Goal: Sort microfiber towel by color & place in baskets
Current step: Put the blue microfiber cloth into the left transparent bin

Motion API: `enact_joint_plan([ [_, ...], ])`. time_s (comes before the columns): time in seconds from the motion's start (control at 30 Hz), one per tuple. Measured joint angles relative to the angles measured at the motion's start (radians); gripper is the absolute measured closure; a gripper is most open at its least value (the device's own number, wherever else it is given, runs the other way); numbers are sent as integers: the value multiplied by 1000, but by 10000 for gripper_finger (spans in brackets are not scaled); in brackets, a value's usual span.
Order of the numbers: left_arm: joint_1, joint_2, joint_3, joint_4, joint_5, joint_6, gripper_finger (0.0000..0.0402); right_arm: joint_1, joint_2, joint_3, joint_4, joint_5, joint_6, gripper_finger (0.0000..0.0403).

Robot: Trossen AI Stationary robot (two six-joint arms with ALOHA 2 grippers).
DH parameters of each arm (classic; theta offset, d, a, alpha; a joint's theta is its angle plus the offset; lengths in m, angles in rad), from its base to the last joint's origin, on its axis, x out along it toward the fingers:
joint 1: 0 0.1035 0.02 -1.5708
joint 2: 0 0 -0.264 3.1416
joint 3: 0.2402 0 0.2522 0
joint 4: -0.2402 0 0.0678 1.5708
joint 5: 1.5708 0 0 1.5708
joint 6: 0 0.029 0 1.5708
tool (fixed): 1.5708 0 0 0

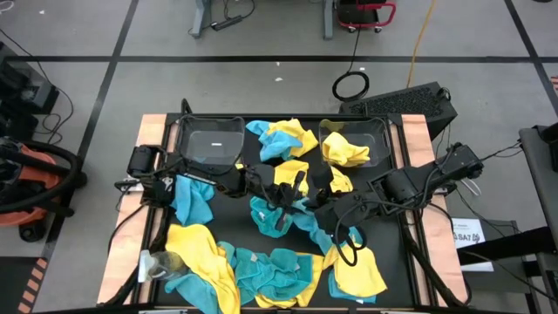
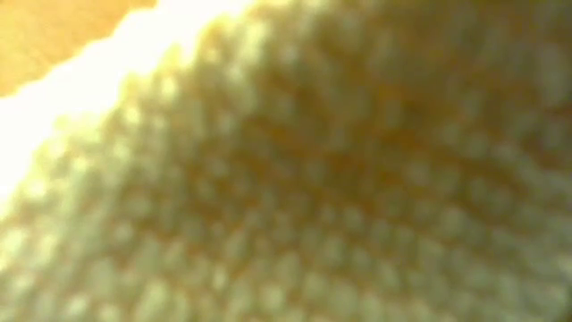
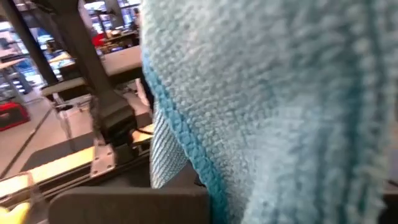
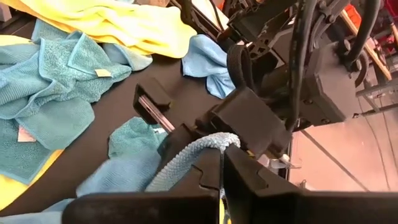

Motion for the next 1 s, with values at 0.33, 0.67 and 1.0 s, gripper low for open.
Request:
enact_joint_plan([
  [0.33,2,-112,0,-139,-131,132,396,1,0,1,-137,-14,185,341],
  [0.67,1,-328,1,-462,-359,266,398,0,0,1,-365,102,423,242],
  [1.0,3,-480,0,-784,-679,344,398,1,0,1,-551,119,657,223],
])
